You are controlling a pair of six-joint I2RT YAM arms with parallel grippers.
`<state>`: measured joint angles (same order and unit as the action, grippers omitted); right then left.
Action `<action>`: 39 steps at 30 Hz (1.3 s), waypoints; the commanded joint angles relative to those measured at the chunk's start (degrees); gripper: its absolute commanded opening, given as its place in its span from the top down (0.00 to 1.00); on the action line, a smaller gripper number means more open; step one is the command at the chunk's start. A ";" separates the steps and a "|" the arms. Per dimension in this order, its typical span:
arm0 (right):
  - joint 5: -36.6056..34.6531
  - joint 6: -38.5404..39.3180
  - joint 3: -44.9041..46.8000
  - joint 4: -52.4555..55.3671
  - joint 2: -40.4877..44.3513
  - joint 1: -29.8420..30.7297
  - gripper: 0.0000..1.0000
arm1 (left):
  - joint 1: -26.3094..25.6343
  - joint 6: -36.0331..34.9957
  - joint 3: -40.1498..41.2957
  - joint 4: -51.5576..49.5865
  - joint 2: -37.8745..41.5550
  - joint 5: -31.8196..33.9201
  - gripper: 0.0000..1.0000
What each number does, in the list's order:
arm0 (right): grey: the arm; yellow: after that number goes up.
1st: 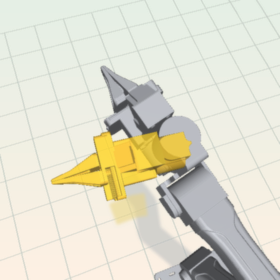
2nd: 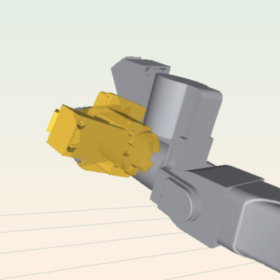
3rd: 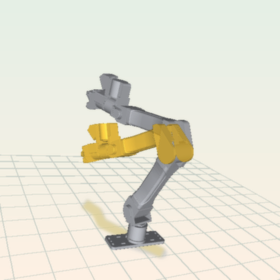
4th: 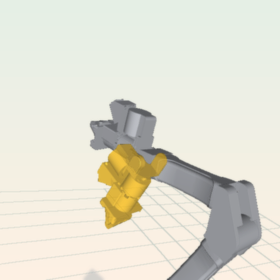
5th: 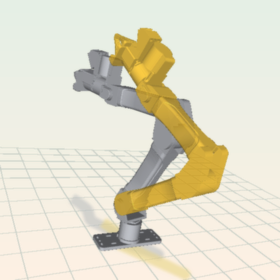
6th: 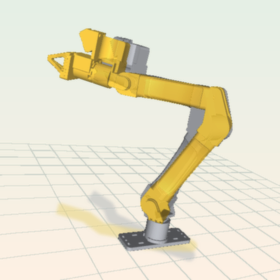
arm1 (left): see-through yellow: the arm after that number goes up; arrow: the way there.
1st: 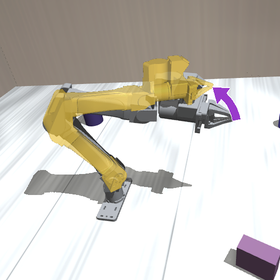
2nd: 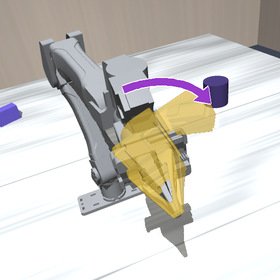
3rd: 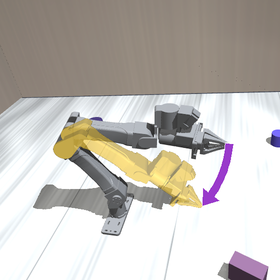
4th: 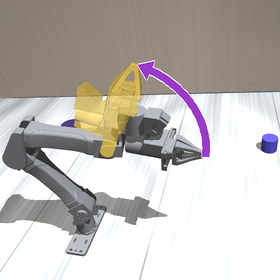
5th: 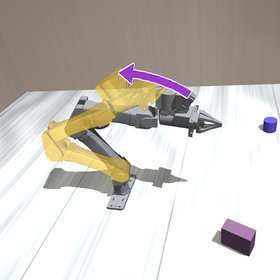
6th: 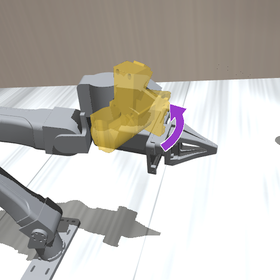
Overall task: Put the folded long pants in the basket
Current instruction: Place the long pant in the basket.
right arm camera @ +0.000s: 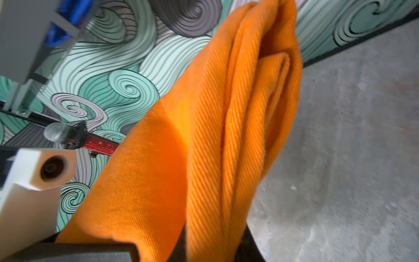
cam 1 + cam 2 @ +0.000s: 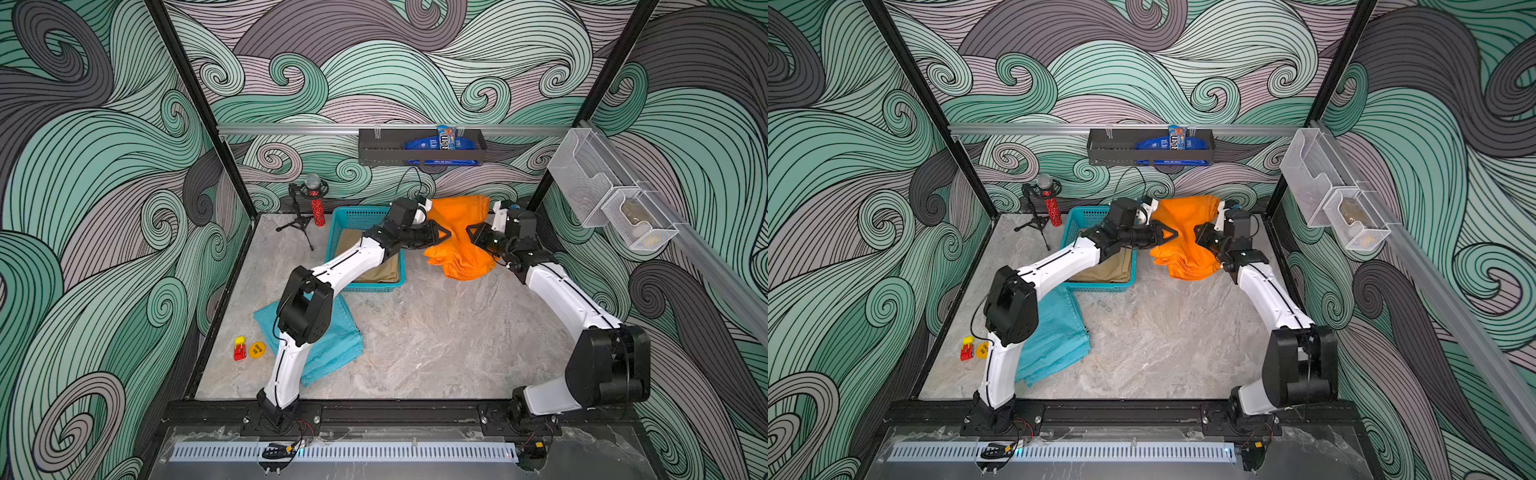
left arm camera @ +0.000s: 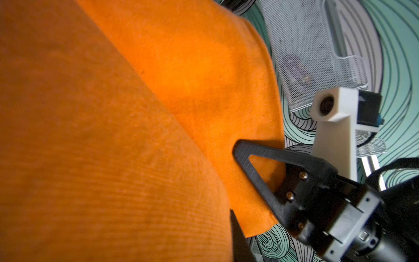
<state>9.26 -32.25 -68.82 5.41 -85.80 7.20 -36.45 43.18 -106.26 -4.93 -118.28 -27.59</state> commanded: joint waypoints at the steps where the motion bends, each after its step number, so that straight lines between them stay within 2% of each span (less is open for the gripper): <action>1: -2.54 -1.74 -5.22 -0.11 -3.96 6.03 1.00 | 3.82 -7.19 -0.53 -0.10 5.67 0.49 1.00; 7: -7.41 -6.38 -12.22 -5.00 -11.83 16.53 1.00 | 13.36 -14.50 2.69 -11.25 9.39 -2.55 1.00; 14: -10.91 -12.70 -17.82 -9.82 -20.32 24.72 1.00 | 23.91 -19.94 16.23 -10.02 17.41 -1.58 1.00; 18: -16.53 -13.82 -20.93 -10.24 -23.32 28.72 1.00 | 28.37 -23.63 15.71 -13.14 15.98 -2.09 1.00; 22: -18.44 -16.43 -22.02 -10.24 -26.33 29.95 1.00 | 30.24 -25.09 13.86 -14.70 12.89 -1.12 1.00; 27: -18.62 -18.45 -21.99 -10.40 -29.45 29.98 1.00 | 30.38 -28.59 10.96 -18.10 8.62 4.35 1.00; 30: -19.91 -20.50 -20.52 -10.54 -29.98 29.90 1.00 | 30.38 -29.42 10.02 -18.98 6.03 4.83 1.00; 37: -18.22 -22.31 -18.50 -11.21 -30.79 29.72 1.00 | 30.33 -30.60 6.68 -22.34 1.56 7.15 1.00; 38: -18.15 -22.35 -18.13 -11.21 -30.61 29.60 0.99 | 30.38 -30.66 6.55 -22.35 1.36 7.42 1.00; 39: -17.85 -22.11 -17.87 -11.21 -30.56 29.43 0.93 | 30.38 -30.77 6.32 -22.61 1.19 7.70 0.97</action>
<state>-10.83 -54.06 -87.26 -4.82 -117.78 36.51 -7.55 13.93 -95.57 -31.62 -117.45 -25.87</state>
